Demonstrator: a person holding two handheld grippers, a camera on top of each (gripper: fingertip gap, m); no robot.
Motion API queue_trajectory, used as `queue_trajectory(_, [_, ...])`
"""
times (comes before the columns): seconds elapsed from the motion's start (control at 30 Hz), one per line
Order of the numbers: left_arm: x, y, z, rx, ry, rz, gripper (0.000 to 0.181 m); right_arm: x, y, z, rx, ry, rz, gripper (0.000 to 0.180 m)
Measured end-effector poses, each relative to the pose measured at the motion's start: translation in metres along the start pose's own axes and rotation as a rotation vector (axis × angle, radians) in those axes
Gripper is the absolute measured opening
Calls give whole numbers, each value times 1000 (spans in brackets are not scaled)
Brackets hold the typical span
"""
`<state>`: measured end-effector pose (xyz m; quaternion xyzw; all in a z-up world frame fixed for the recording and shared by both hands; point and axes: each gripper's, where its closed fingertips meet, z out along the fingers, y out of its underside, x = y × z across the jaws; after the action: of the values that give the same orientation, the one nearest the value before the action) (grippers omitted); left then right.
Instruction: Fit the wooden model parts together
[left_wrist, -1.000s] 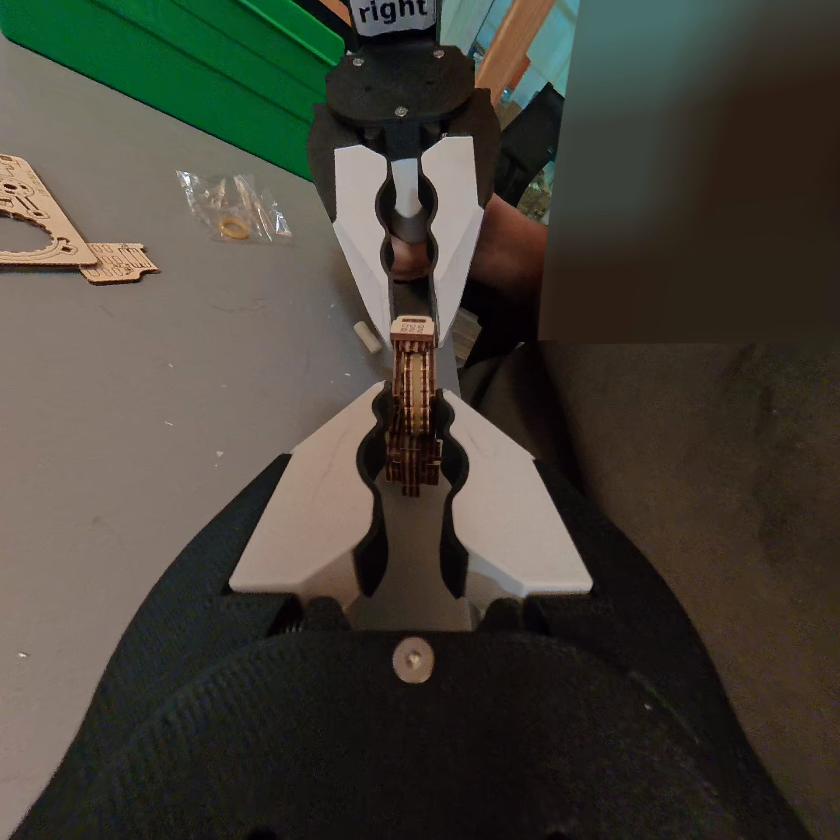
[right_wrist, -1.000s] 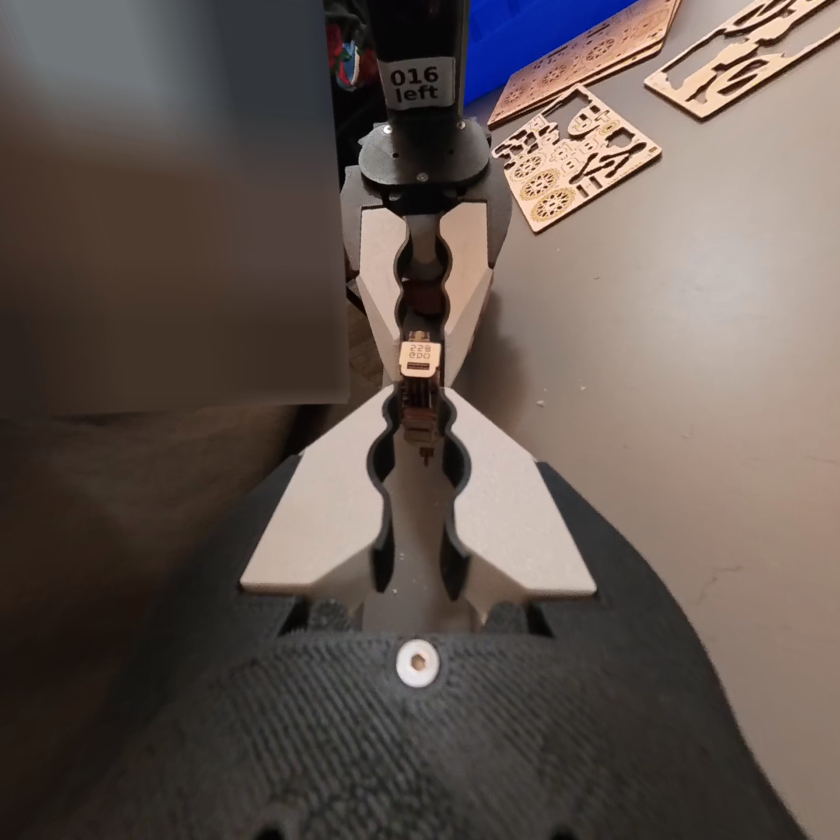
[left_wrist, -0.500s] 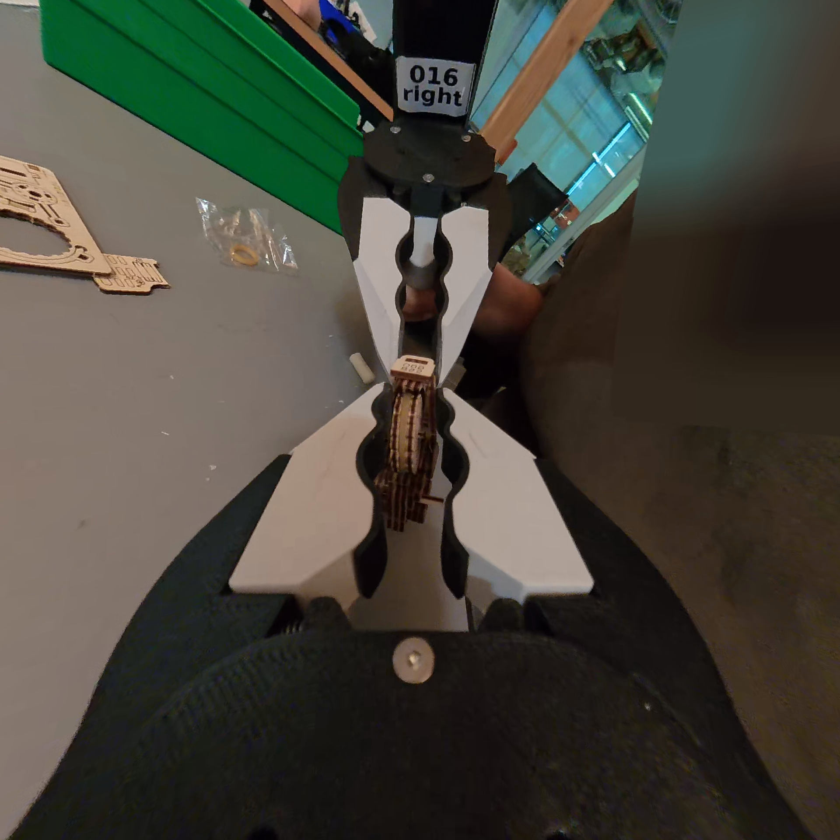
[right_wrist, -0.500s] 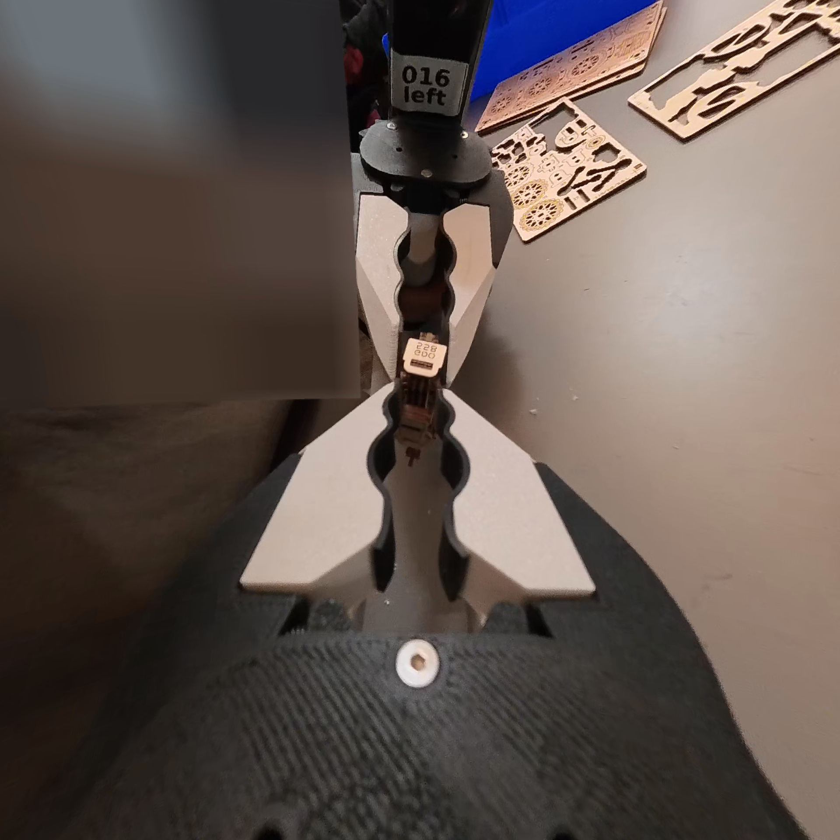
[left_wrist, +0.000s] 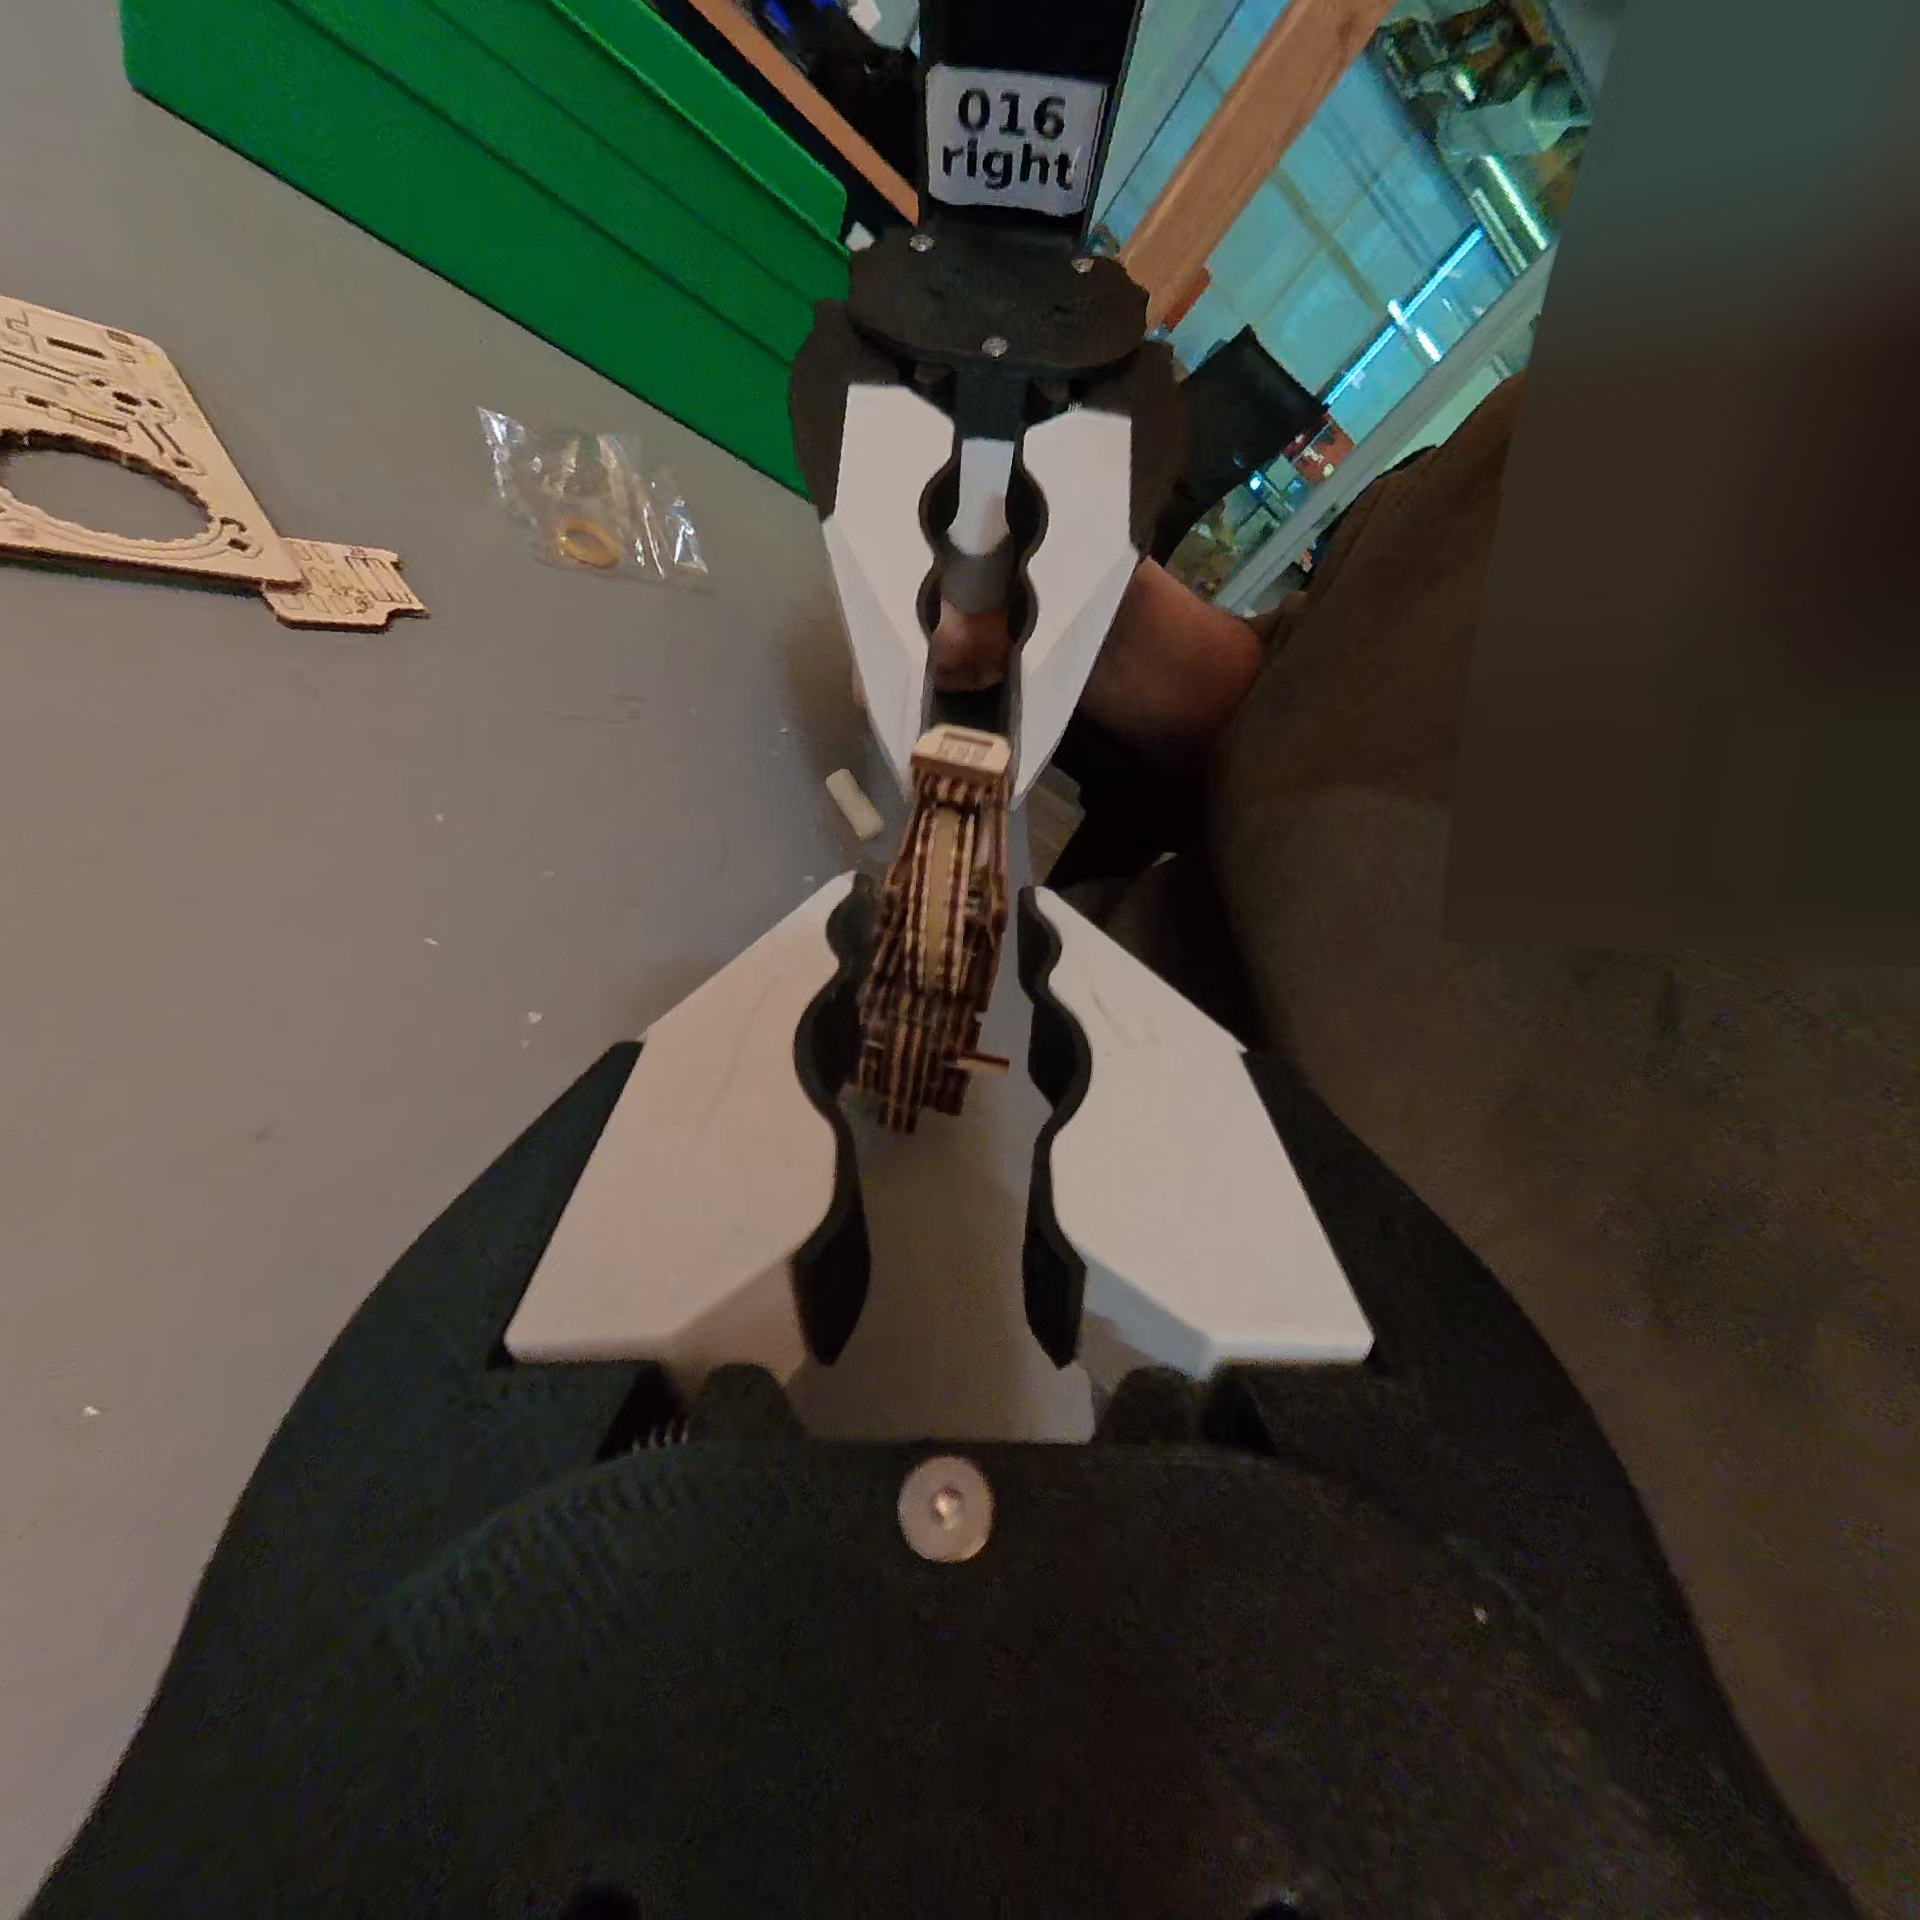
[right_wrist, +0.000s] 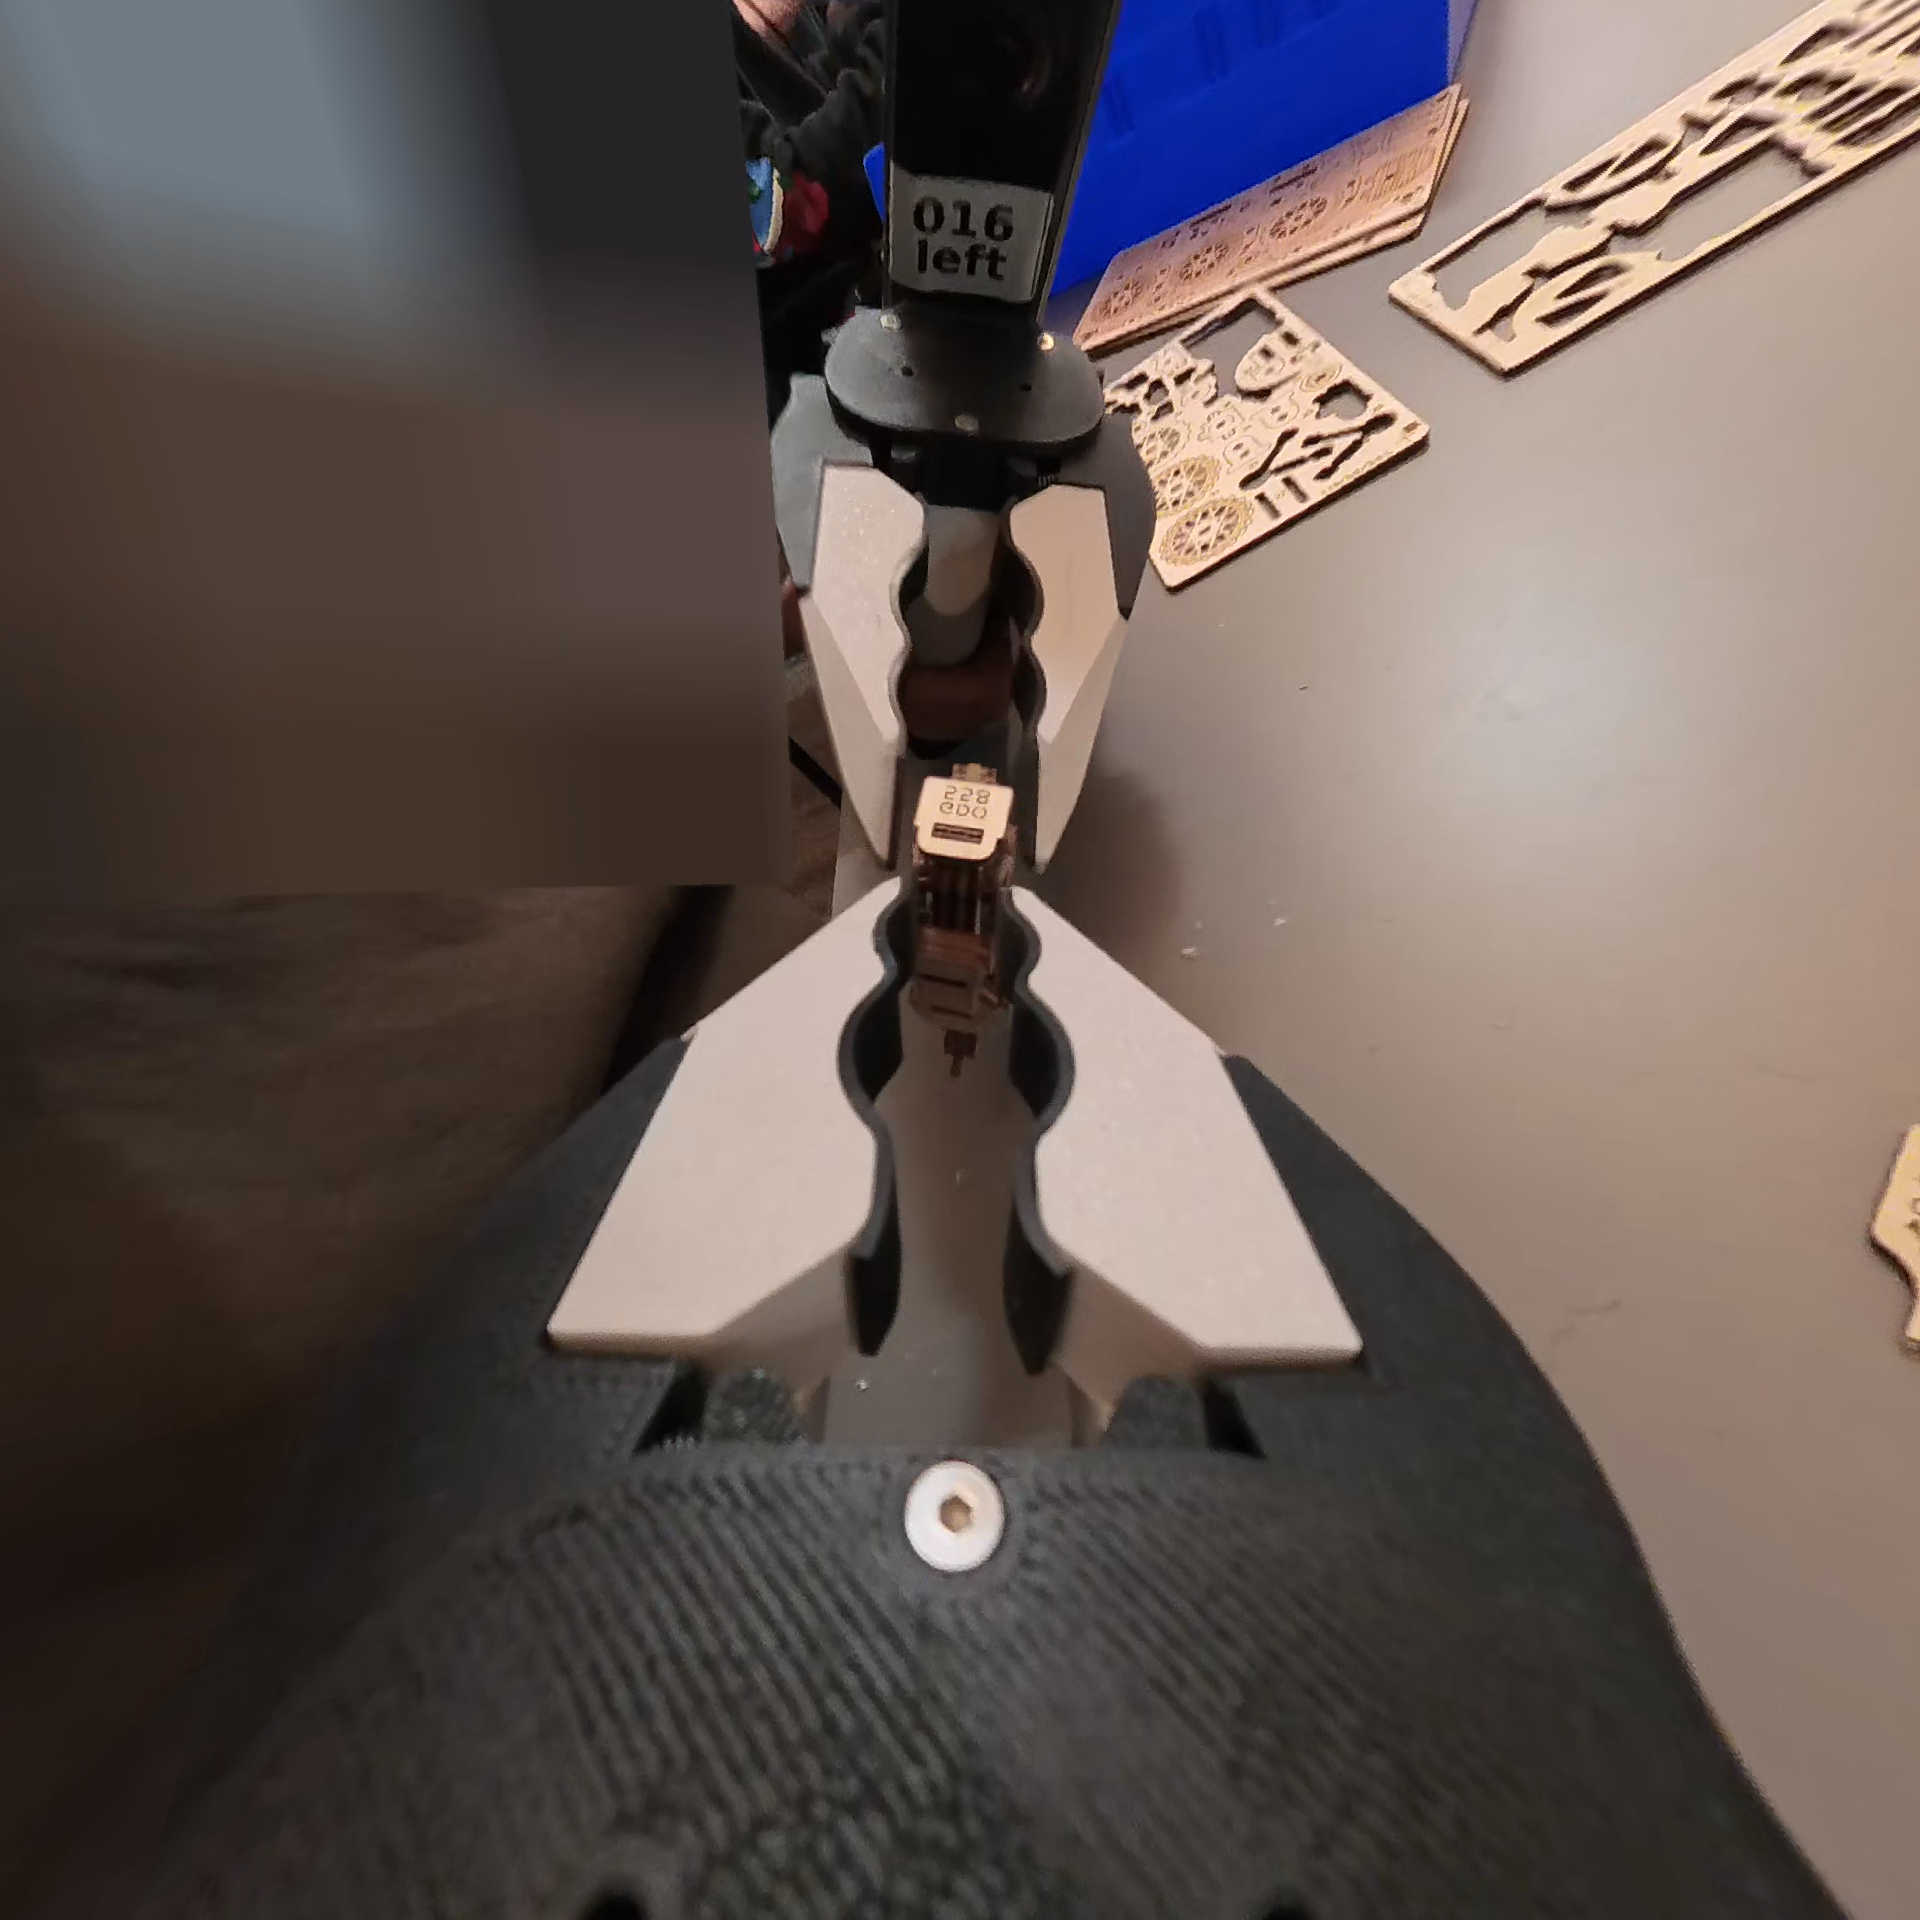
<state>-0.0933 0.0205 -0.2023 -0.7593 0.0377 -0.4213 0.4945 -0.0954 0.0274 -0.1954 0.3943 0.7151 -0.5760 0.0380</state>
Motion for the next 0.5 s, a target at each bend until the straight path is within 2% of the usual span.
queue_trajectory(0.5, [4, -5, -3, 26, 12, 27, 7, -4, -9, -10, 65, -43, -26, 12])
